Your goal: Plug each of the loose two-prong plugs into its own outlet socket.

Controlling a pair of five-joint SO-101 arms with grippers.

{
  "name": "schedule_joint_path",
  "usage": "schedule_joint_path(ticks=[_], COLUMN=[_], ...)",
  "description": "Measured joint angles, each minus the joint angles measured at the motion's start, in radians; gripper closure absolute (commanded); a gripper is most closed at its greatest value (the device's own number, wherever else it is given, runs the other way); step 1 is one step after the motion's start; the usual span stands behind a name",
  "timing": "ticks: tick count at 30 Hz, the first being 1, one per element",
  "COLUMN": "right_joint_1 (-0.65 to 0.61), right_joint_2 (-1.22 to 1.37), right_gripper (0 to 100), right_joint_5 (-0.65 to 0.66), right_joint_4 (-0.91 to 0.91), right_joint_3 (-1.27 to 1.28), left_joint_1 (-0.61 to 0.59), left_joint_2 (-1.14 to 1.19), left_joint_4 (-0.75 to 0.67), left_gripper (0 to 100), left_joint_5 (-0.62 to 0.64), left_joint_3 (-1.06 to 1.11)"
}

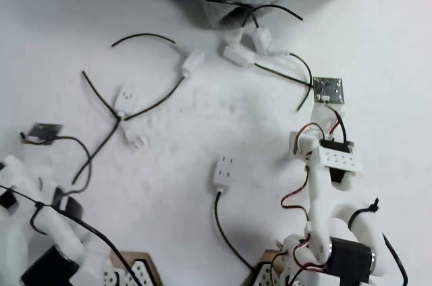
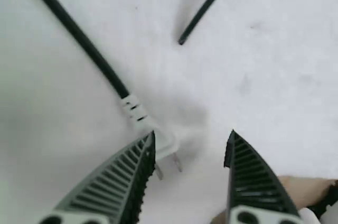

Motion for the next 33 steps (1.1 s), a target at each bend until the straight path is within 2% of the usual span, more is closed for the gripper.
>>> schedule_joint_path(ticks=[3, 7, 15, 24, 33], right_joint_1=[0.000, 0.000, 0.000, 0.000, 0.000], right_joint_2=[0.000, 0.000, 0.000, 0.000, 0.000], right_gripper=[59.8, 59.8, 59.8, 59.8, 59.8], right_joint_5=[0.000, 0.000, 0.000, 0.000, 0.000], right_joint_4=[0.000, 0.000, 0.000, 0.000, 0.000], right_joint_3=[0.000, 0.000, 0.000, 0.000, 0.000], left_joint_1=[0.034, 0.006, -0.130, -0.117, -0.091], left_joint_2=[-0.028, -0.095, -0.164, -0.166, -0.173], left_joint_4=[0.005, -0.028, -0.032, -0.149, -0.144], left_gripper=[77, 77, 77, 77, 77], left_joint_5=[0.034, 0.048, -0.074, -0.091, -0.091], left_joint_3=[0.020, 0.025, 0.037, 0.178, 0.184])
